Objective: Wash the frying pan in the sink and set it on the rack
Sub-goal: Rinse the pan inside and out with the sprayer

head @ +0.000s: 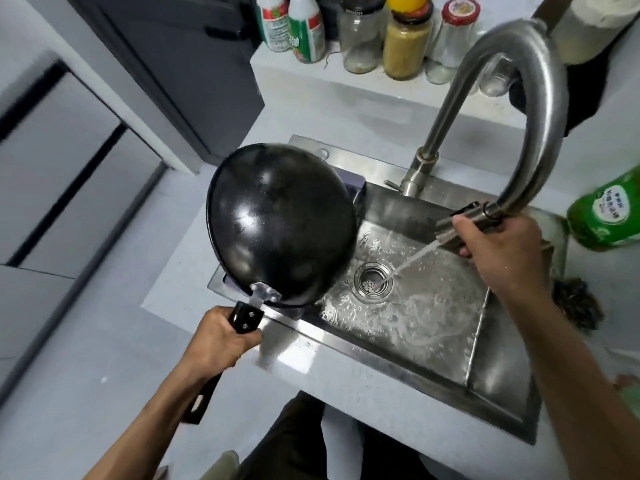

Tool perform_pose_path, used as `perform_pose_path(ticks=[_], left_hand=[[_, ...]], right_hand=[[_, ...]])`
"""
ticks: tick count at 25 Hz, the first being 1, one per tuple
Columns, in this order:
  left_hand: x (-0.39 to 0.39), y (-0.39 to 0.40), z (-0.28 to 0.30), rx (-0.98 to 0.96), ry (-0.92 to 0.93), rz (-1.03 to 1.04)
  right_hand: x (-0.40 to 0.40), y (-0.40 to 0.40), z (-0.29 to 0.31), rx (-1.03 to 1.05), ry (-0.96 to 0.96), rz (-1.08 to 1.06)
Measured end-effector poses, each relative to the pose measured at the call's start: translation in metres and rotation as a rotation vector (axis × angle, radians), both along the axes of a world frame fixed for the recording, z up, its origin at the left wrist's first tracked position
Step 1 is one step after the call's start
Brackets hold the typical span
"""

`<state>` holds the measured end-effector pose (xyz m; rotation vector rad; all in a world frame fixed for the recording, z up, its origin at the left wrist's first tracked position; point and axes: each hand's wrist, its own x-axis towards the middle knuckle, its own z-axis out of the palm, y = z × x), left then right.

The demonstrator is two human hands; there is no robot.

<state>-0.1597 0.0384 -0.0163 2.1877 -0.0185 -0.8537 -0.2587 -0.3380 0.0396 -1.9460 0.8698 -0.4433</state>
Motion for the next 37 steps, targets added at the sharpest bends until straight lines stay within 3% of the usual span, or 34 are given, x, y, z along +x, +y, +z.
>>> perform_pose_path(ticks=[15,27,30,37], left_hand=[[0.083,0.001,-0.048,-0.037,0.023,0.029],[0.071,0.016,-0.095,0.404,-0.245,-0.106],[0.073,0.013,-0.094,0.484,-0.241,-0.215],[0.067,-0.002,-0.079,0.621,-0.221,-0.174]], right_hand=[[0.013,0.013,-0.006,0.058,-0.056,-0.041],[0.037,0.019,-0.017,0.141,-0.064,0.066],[0.047,0.021,-0.02,0.124,-0.031,0.057],[0.058,0.03,-0.024,0.031,0.03,0.152]])
